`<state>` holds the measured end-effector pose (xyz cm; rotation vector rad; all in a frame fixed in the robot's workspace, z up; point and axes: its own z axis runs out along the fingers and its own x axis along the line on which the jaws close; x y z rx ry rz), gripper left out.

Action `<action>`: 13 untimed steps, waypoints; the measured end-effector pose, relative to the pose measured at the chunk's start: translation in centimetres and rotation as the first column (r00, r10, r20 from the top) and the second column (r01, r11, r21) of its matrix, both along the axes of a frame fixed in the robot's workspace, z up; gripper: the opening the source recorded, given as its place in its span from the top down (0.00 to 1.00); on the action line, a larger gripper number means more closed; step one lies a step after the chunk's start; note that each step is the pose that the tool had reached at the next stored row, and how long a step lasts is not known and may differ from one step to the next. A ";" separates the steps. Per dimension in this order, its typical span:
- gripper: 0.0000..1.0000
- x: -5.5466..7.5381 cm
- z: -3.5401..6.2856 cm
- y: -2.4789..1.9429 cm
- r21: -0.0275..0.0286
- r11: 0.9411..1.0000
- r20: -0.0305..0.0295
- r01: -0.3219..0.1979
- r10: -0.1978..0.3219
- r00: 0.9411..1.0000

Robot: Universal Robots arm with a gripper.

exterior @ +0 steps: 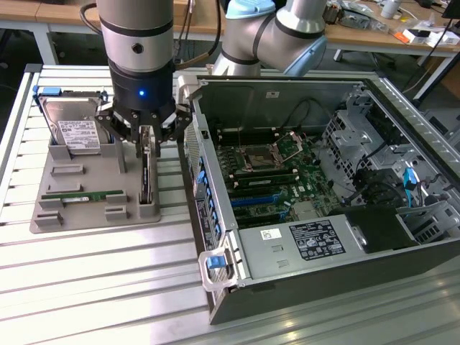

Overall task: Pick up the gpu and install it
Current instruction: 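Pick up the gpu and move the gpu toward the slot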

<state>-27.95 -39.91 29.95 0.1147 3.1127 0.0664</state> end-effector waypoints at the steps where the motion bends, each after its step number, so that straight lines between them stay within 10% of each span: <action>1: 0.64 0.0 -0.08 0.00 0.000 1.000 0.000 0.000 0.000 1.000; 13: 0.64 0.0 -1.03 0.00 0.000 1.000 0.000 0.000 0.000 1.000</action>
